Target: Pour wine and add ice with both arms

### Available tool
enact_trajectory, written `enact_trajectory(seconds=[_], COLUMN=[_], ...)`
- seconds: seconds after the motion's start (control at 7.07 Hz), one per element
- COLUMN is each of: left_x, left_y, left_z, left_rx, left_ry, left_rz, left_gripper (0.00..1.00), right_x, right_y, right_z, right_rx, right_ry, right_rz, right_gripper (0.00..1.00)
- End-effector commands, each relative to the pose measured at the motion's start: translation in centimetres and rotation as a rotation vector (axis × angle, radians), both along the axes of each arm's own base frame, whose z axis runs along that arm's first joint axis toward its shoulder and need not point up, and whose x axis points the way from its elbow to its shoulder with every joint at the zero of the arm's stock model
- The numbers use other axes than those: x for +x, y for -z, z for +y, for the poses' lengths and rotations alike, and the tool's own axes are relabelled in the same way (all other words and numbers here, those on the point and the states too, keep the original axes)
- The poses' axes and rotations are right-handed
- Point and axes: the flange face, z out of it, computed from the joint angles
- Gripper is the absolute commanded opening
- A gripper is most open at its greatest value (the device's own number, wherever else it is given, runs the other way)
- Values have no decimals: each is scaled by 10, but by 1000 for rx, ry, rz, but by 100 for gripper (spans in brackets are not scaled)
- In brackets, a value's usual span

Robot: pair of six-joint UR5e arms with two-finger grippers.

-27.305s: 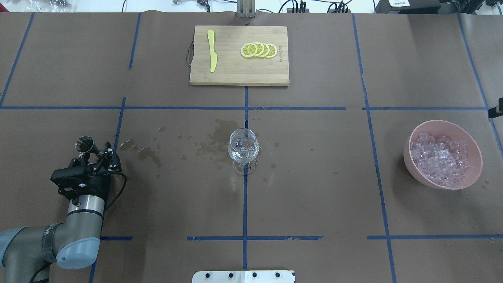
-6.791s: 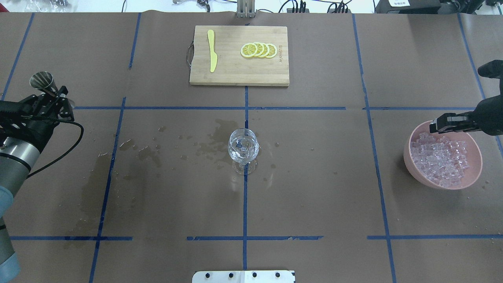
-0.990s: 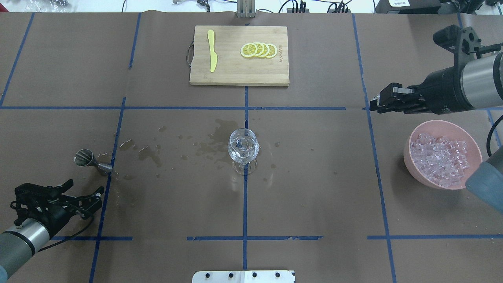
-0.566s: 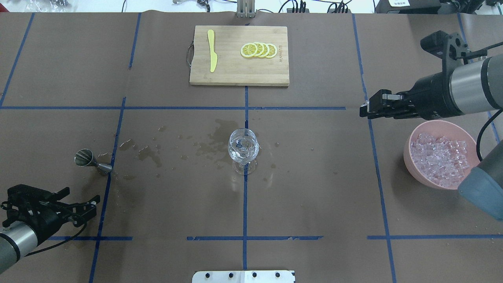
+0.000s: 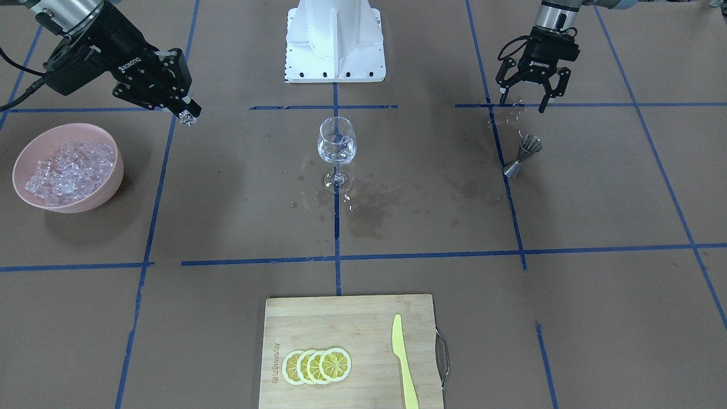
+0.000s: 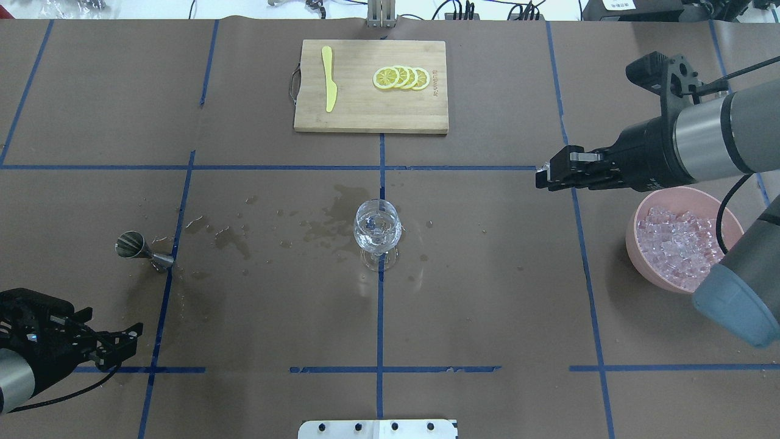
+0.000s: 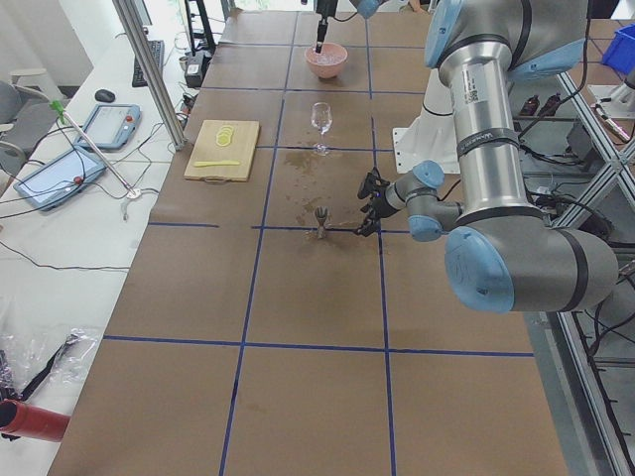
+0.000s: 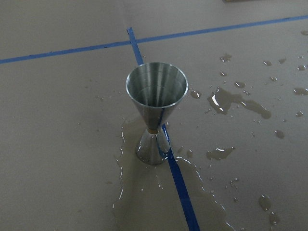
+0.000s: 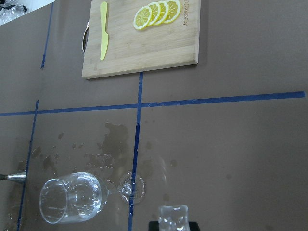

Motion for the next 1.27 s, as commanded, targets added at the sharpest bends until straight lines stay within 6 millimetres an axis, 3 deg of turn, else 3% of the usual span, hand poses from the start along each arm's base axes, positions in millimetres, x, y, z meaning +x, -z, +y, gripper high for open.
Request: enact_trajectory(seconds=[0.0,0.14,0.42,0.71,1.13], left_x=[-1,-1,-14,-27,-61], left_y=[19,18,48,66,90], left_z=[8,10,7,1,-21], left_rx=[-76,-99,-167,-200,-168], left_ry=[-66,-89,-140,-151,-229], left_rz=[-29,-47,-49,-111,-124], left_gripper=[100,100,100,100,100], right_x=[-19,-31,-65,-96,-133], right_y=[21,31,85,99,113], right_z=[7,8,4,5,-1], right_rx=[13,10,-3,14,1], right_ry=[36,53,45,34,10], right_rz=[-31,-27,13,29,35], right_gripper=[0,0,0,0,0])
